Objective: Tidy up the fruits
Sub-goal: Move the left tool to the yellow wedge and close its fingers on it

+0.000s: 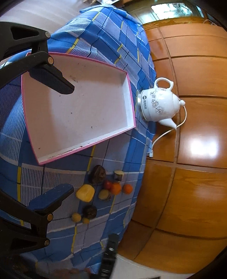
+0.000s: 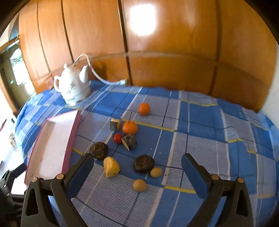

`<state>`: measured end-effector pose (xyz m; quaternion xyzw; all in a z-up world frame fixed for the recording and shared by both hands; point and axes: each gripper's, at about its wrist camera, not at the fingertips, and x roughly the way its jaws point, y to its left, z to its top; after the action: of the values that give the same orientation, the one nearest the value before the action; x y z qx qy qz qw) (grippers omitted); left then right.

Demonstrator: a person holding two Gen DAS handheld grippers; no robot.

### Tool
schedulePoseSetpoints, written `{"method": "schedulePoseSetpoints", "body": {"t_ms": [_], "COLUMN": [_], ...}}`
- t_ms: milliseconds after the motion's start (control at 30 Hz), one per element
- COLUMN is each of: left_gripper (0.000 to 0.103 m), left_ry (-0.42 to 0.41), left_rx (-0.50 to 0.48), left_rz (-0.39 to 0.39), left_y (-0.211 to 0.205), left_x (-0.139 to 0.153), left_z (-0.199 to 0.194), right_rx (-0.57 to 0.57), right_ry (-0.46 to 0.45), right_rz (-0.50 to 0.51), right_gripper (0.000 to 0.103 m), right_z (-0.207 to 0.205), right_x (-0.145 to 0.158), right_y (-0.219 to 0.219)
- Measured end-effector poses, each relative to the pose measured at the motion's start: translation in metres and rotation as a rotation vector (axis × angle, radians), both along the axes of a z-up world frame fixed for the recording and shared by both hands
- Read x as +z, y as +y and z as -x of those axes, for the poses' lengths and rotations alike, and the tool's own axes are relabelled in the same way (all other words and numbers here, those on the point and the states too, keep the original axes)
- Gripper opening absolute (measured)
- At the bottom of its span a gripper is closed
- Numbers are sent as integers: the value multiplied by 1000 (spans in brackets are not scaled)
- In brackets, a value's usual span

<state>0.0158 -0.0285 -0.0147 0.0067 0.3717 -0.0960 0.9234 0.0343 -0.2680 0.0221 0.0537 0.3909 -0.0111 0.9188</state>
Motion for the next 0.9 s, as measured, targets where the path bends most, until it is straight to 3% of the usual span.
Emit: {"method": "schedulePoseSetpoints", "body": {"t_ms": [200, 400, 600, 800, 900], "left_gripper": [103, 103, 103, 103, 103], "left_ry": [-13, -8, 7, 26, 92], "left_rx": [-36, -92, -155, -222, -239], "left_rz": [-48, -69, -91, -98, -65], "left_y": [-12, -27, -49, -64, -63], "left_x": [6, 10, 6, 2, -1], "left_z": [-3, -10, -20, -32, -47], "right_rx": [91, 48, 20, 6, -9], "right_ry": [96, 153, 180, 221, 250], "right_rz": [50, -49, -123, -109, -125], "right_gripper": [102, 97, 95, 92, 91], "right_z": [-30, -39, -45, -47, -48], "right_x": [-14, -45, -46, -50, -54], "right_y": [-39, -74, -89, -89, -94]}}
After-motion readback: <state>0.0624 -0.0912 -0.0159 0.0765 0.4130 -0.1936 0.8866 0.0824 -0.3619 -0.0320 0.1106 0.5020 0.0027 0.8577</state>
